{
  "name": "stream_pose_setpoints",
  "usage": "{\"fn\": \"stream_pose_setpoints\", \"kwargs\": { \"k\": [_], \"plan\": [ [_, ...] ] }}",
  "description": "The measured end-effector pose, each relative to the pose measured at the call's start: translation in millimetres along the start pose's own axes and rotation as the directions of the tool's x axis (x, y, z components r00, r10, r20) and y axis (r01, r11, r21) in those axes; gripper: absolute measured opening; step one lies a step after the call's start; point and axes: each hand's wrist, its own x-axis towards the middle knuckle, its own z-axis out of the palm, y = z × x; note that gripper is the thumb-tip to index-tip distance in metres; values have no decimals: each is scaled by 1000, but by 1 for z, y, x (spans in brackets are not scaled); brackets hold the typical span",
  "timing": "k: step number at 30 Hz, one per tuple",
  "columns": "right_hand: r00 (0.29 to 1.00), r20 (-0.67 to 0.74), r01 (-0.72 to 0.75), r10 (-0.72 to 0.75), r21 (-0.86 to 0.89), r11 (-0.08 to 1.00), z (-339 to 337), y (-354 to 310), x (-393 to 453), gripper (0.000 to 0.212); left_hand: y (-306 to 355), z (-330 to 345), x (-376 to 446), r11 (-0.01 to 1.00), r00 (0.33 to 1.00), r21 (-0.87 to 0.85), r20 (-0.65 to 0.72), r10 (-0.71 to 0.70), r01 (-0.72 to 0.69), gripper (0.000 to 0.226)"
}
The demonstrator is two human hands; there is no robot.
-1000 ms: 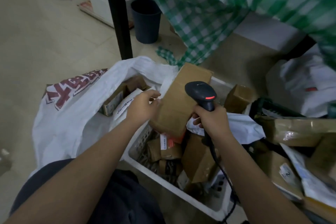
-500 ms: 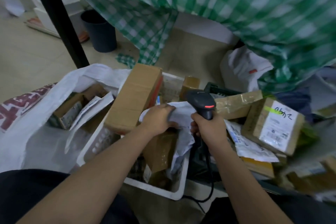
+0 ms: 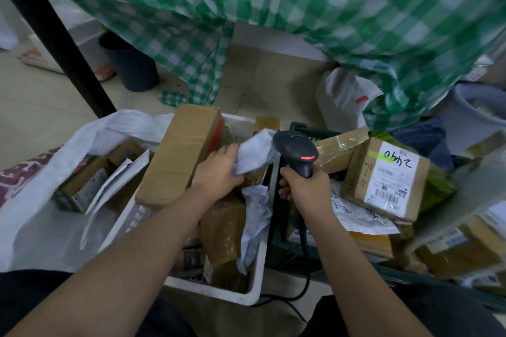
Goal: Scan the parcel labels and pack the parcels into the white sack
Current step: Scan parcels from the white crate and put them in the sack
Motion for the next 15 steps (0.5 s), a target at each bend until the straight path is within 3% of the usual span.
{"fn": "stream_pose_setpoints", "kwargs": {
  "k": [2,5,11,15],
  "plan": [
    [1000,-10,9,-8,46,999,-2,-3,-3,17,1,-18,-4,951,995,-310,-98,-32,0,60],
    [999,-26,45,-43,114,992,-1,-9,-9,16,11,-48,-18,754,978,-657,-156,-142,4,39],
    [994,-56,98,-90,173,980,13,-22,-20,14,7,-72,-49,438,943,-893,-55,-329,100,14],
    [989,7,147,-149,123,982,23,-20,-34,15,-3,-70,-68,371,922,-919,-19,-387,136,12]
  ]
}}
